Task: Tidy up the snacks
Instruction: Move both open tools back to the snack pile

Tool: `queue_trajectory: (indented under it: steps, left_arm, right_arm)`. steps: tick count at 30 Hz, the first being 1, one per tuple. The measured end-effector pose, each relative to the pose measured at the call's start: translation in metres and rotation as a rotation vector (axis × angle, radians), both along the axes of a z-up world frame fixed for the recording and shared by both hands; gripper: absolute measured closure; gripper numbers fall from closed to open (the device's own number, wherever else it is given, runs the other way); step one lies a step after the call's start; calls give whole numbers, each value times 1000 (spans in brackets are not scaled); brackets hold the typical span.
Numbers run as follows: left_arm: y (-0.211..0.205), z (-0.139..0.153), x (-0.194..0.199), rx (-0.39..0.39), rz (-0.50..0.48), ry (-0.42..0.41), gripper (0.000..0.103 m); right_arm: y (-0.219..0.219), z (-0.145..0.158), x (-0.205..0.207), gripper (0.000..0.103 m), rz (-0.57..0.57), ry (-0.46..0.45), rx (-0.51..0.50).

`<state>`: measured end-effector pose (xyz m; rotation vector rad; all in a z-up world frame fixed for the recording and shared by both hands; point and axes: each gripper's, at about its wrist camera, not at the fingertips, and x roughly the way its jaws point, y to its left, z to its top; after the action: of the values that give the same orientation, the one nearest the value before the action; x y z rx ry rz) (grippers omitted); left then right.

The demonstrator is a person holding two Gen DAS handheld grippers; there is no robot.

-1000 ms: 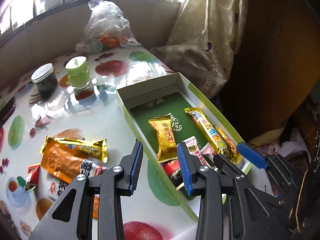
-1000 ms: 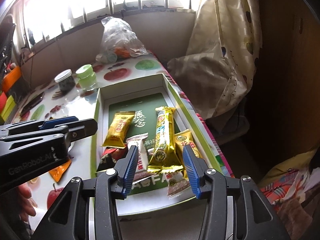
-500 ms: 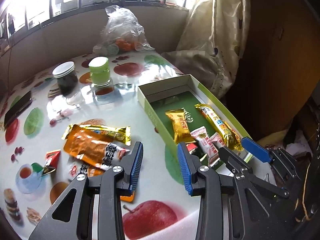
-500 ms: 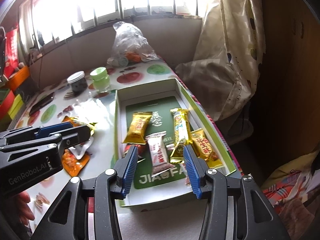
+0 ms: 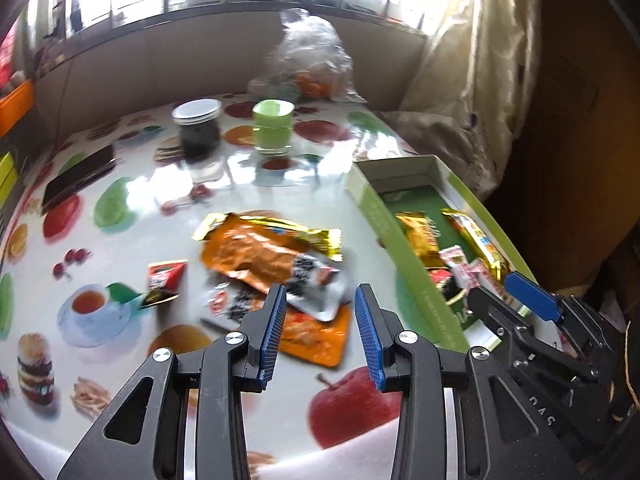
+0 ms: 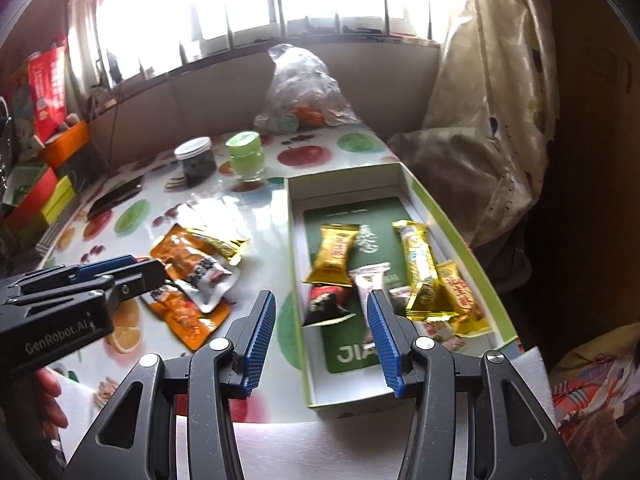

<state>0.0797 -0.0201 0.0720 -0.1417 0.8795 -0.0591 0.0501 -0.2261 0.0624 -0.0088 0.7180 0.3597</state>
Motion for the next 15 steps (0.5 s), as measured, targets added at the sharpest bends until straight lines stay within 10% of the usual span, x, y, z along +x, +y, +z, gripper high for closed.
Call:
queue_trajectory:
  steps: [15]
  left_arm:
    - [60,-12,-20,-11,161,22,66]
  right_arm:
    - [55,-14,5,56,185,39,-17]
